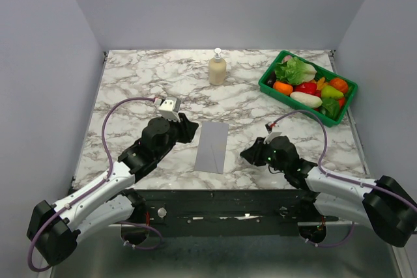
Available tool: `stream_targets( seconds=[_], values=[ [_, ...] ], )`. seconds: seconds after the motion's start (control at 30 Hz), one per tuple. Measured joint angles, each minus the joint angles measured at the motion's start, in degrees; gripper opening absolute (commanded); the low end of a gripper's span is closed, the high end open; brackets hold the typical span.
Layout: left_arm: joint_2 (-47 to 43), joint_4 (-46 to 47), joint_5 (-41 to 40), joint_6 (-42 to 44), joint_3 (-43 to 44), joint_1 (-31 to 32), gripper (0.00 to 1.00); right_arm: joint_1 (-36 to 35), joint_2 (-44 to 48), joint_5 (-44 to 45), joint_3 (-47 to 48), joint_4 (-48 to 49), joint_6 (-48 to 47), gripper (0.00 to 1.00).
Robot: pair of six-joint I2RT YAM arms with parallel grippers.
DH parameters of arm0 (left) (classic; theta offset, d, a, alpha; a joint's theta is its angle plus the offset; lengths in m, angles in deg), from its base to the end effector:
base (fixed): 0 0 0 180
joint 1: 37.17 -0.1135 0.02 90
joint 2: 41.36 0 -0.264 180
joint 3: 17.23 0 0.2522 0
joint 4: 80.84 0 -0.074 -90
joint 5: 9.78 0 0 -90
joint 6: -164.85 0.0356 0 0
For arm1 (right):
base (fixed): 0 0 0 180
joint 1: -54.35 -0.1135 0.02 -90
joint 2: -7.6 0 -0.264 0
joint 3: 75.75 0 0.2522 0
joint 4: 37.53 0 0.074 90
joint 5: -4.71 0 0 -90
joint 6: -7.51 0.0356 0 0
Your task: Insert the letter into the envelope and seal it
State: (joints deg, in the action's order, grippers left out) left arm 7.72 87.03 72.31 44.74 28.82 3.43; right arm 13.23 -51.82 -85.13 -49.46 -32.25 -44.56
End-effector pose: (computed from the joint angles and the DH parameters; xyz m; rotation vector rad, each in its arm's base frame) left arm 0.1584 -0.1293 0.2711 0.0734 1.8958 -0.7320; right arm 0.1461 0.1274 0.1517 -0.0585 2.1670 0.8291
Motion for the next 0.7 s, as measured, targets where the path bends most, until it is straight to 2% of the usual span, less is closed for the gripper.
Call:
stream_targets(
  seconds=[0.33,0.7],
  values=[
    [0.0,0.0,0.0,0.0,-0.3,-0.1,0.35,0.0,0.0,0.0,0.0,0.0,-0.1,0.01],
    [0.0,0.0,0.1,0.0,-0.6,-0.2,0.34,0.0,3.9,0.0,0.0,-1.0,-0.6,0.01]
  ],
)
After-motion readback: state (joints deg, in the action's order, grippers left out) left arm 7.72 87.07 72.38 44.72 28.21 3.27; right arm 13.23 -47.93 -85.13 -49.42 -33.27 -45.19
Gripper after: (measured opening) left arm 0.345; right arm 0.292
